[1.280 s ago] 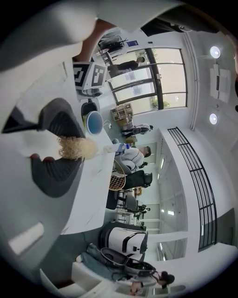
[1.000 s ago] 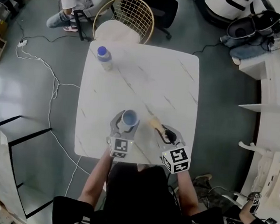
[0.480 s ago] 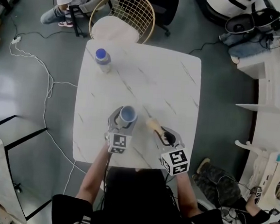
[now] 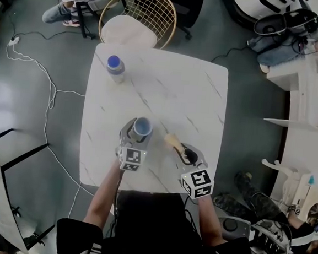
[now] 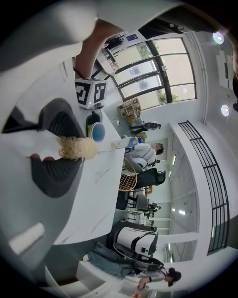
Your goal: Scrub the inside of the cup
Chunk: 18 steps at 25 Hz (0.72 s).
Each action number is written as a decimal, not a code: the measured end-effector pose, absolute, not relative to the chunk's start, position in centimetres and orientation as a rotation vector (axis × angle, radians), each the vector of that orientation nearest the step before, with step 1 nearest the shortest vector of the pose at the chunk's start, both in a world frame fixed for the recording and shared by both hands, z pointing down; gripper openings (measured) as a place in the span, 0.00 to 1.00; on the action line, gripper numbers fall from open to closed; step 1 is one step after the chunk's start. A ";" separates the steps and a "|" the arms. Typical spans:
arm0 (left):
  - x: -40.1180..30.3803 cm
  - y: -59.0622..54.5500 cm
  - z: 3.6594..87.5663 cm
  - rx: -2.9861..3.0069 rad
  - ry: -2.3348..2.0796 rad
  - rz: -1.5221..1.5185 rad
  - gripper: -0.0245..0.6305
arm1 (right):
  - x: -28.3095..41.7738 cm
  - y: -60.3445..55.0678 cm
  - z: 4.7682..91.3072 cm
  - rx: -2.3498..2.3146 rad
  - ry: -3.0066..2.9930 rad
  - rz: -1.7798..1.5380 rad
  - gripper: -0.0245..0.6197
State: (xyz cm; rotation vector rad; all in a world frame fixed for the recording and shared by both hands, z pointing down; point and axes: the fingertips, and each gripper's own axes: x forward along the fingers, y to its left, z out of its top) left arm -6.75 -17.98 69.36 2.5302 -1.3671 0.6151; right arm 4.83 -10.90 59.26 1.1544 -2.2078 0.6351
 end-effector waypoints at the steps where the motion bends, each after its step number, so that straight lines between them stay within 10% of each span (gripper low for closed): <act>1: -6.8 -18.0 69.5 2.524 -1.364 0.619 0.51 | 4.7 -11.0 59.3 1.153 -2.208 0.637 0.20; 18: -7.3 -17.7 70.6 2.463 -1.352 0.665 0.52 | 4.1 -11.4 59.3 1.134 -2.218 0.646 0.21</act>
